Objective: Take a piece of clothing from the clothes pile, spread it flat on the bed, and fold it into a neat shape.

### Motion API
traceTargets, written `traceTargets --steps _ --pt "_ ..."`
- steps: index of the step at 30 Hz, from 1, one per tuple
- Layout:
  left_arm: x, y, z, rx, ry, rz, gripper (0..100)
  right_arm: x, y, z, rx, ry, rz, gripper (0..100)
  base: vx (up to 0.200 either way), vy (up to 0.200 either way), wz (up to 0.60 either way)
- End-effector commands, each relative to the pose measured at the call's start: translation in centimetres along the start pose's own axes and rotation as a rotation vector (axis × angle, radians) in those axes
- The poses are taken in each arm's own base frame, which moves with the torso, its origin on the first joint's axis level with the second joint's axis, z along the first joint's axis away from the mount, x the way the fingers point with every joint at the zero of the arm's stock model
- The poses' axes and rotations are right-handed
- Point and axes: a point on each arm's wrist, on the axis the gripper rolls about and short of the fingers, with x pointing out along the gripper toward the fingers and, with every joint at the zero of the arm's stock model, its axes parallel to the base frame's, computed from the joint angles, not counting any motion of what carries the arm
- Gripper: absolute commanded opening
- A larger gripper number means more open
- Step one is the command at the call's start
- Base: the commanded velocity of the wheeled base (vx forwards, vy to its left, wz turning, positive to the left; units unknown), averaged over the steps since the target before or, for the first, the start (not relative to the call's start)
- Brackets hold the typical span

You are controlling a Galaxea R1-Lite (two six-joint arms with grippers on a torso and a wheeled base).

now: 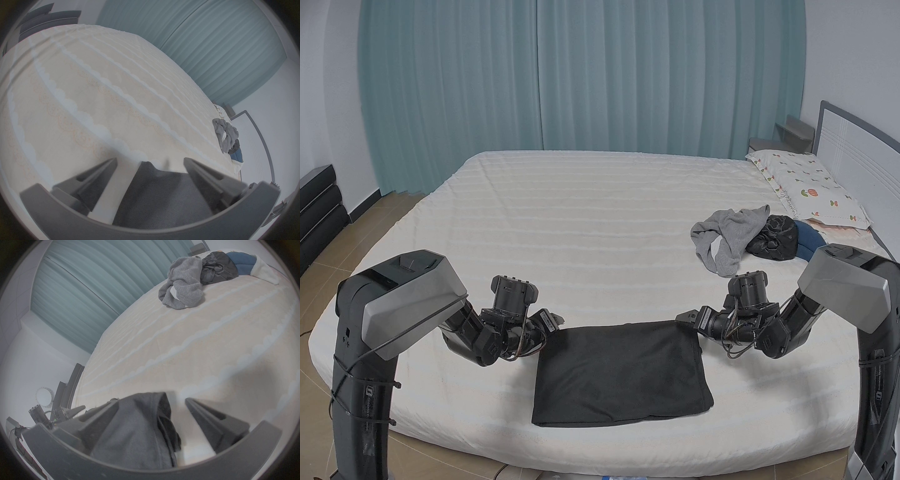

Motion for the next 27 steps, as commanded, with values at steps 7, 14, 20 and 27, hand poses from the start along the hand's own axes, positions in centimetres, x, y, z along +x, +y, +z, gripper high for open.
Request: traceTargets --steps 7,14,20,27 --pt "-1.1 0.4 0.3 -0.071 0.001 0.012 100 -5.9 -0.5 -2.7 -0.032 0.107 -0.003 100 0.000 0.000 0.00" --pt "-2.4 1.6 1.1 -0.101 0.005 0.025 100 -9.3 -0.9 -7.5 -0.070 0.195 0.007 100 0.000 0.000 0.00" --pt "-2.1 2.0 1.4 -0.106 -0.004 0.031 100 -10.0 -1.5 -9.3 -0.121 0.210 0.021 100 0.000 0.000 0.00" --pt "-2.1 1.9 1.5 -0.106 -0.005 0.030 100 -9.7 -1.9 -9.9 -0.134 0.230 0.005 0 0.000 0.000 0.00"
